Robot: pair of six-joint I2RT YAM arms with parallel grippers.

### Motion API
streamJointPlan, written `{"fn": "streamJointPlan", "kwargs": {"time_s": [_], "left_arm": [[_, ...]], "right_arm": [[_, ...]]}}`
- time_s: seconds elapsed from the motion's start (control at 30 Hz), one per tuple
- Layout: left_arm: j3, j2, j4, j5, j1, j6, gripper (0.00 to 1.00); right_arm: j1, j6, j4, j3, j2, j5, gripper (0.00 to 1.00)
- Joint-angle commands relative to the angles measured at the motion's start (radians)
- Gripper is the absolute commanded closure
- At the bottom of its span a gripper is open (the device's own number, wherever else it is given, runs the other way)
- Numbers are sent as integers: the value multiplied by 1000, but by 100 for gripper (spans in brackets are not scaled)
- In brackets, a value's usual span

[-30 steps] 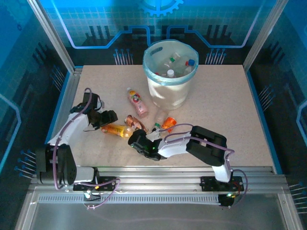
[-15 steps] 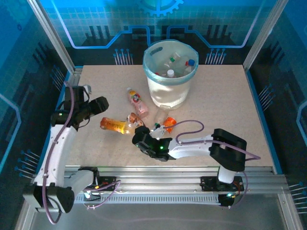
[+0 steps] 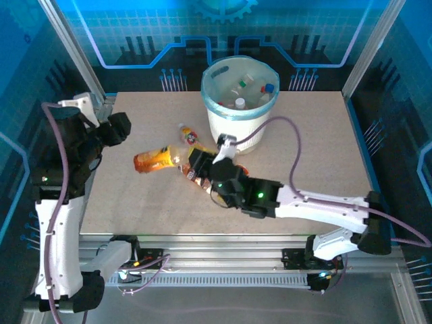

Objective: Put the plastic bottles in the bin

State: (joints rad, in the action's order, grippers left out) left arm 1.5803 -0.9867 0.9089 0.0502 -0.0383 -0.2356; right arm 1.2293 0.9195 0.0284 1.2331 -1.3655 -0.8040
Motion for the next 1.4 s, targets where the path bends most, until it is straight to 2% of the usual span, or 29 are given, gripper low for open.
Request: {"fn": "streamJointPlan", "kwargs": {"time_s": [0.0,0.07,0.13,0.4,0.57,0.67,0.83,1.03,1.2,1.37], "left_arm": [[81,-30,41,-13,3,-4,31],[108,-52,34,-49,28,-28,32],[126,-77,23,-39,89,-36,32],[207,-249,-11,64,462,-17,33],[247,-361,-29,85,620,19,32],[274,-418,-29,87,657,41,32],[302,-472,-33,93,662,74,31],[307,-518,-47,96,660,102,30],[308,-544,-63,89,661,103,29],[289,-552,-71,90,659,96,29]], "right_arm": [[-45,-419,-111,174,38,15,100],[-67,-545,-188,290,23,43,100],[-89,-659,-264,402,4,49,100],[-235,-1035,-549,910,-181,37,100],[-328,-1179,-685,1183,-345,28,100],[-376,-1257,-711,1273,-421,3,100],[-468,-1311,-749,1358,-498,-49,100],[-563,-1278,-854,1392,-547,-56,100],[-623,-1179,-930,1367,-574,48,100],[-664,-1133,-923,1287,-612,135,100]]}}
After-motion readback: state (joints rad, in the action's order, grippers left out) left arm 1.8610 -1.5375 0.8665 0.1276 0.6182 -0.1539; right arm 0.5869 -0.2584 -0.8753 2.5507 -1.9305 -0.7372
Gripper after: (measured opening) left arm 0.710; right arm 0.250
